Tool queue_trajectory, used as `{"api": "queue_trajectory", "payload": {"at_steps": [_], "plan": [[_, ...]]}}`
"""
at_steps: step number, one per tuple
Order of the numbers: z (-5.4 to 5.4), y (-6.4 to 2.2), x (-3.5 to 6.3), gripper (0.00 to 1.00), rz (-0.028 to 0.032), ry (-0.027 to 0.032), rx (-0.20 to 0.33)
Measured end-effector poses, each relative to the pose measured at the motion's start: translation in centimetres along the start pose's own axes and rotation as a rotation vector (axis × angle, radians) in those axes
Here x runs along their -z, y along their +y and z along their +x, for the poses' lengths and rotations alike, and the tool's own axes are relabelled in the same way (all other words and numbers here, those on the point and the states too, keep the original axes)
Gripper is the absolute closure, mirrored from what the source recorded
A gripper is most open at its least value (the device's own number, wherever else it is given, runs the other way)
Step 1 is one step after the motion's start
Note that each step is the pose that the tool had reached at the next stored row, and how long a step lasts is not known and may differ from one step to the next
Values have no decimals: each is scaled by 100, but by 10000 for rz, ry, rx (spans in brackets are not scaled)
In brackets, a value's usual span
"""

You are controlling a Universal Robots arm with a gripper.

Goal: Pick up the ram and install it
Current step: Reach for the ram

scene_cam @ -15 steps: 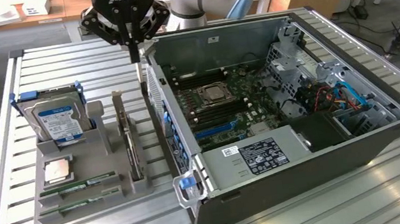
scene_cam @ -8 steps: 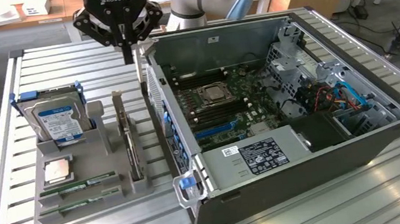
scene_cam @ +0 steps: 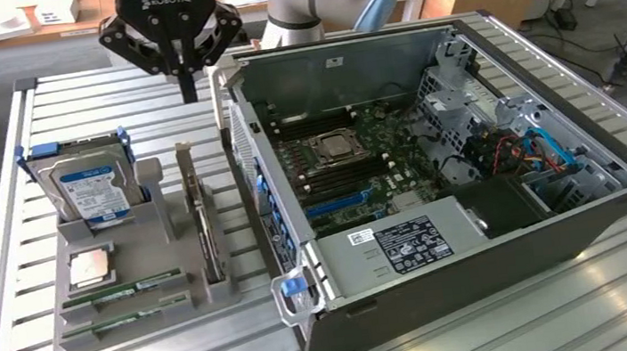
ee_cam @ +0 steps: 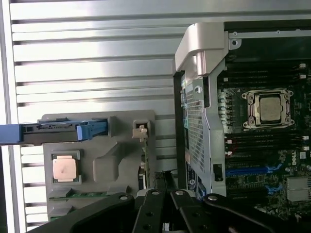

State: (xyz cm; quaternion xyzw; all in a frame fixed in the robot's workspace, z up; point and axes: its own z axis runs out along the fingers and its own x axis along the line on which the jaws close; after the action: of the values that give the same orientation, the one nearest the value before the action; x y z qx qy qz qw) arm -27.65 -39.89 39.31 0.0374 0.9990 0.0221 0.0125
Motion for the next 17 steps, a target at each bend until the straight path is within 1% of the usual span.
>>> {"api": "queue_trajectory", "payload": {"at_steps": [17], "plan": [[325, -24, 9, 89, 0, 1, 0]]}}
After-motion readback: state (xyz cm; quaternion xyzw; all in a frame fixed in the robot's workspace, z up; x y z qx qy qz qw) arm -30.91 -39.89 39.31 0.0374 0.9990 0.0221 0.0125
